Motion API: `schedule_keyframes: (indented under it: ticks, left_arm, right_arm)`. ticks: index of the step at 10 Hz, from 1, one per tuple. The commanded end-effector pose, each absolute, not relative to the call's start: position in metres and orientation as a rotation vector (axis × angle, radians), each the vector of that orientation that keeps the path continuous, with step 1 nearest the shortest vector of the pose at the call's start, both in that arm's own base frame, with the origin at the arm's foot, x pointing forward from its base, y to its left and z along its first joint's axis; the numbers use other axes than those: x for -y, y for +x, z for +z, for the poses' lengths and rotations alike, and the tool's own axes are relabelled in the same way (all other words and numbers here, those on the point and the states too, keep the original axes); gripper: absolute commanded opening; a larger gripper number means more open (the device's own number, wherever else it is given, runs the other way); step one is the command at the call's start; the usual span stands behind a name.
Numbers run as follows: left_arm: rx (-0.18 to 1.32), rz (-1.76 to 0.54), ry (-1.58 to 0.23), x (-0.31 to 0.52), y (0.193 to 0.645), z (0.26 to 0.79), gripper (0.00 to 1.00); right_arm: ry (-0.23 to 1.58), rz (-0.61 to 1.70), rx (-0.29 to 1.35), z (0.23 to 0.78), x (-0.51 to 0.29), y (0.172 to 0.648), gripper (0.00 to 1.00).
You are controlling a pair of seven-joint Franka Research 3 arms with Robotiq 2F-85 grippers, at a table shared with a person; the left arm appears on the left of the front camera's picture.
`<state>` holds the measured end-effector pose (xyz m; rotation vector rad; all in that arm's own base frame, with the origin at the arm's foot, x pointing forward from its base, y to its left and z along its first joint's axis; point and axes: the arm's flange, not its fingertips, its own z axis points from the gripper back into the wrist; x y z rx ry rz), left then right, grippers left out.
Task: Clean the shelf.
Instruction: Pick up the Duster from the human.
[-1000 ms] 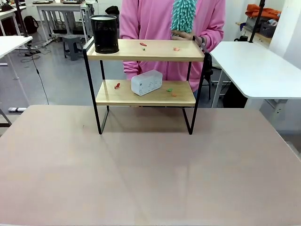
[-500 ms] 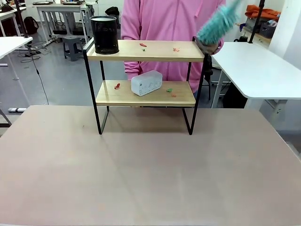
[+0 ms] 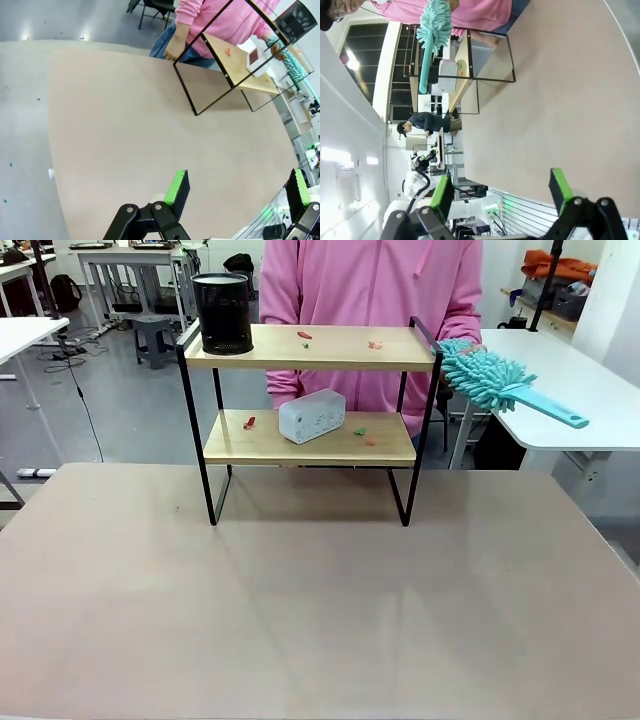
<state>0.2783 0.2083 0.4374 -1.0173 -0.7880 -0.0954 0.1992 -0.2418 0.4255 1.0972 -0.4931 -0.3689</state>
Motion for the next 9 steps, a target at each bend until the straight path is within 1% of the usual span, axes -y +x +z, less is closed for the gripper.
schedule_keyframes:
  ticks: [1, 2, 3, 4, 5, 6, 8, 9]
  left_arm:
    - [0.811, -0.116, -1.021, -0.207, 0.281, 0.439, 1.00]
    - [0.811, -0.116, -1.021, -0.207, 0.281, 0.439, 1.00]
    - [0.811, -0.116, -1.021, -0.207, 0.281, 0.439, 1.00]
    - [0.811, -0.116, -1.021, -0.207, 0.281, 0.439, 1.00]
    - [0.811, -0.116, -1.021, -0.207, 0.281, 0.439, 1.00]
    - [0.811, -0.116, -1.021, -0.207, 0.281, 0.439, 1.00]
    - [0.811, -0.116, -1.021, -0.207, 0.281, 0.439, 1.00]
    - [0.811, -0.116, -1.021, -0.207, 0.281, 0.439, 1.00]
  right_arm:
    - [1.109, -0.344, 0.520, 0.427, 0.241, 0.202, 1.00]
    - [1.097, -0.369, 0.493, 0.425, 0.242, 0.199, 1.00]
    - [1.209, -0.323, 0.446, 0.437, 0.242, 0.217, 1.00]
    - [1.217, -0.337, 0.420, 0.455, 0.243, 0.240, 1.00]
    - [1.256, -0.276, 0.367, 0.481, 0.243, 0.270, 1.00]
    - [1.258, -0.222, 0.314, 0.499, 0.237, 0.302, 1.00]
    - [1.205, -0.078, 0.226, 0.516, 0.206, 0.363, 1.00]
    - [1.207, -0.060, 0.206, 0.514, 0.190, 0.379, 1.00]
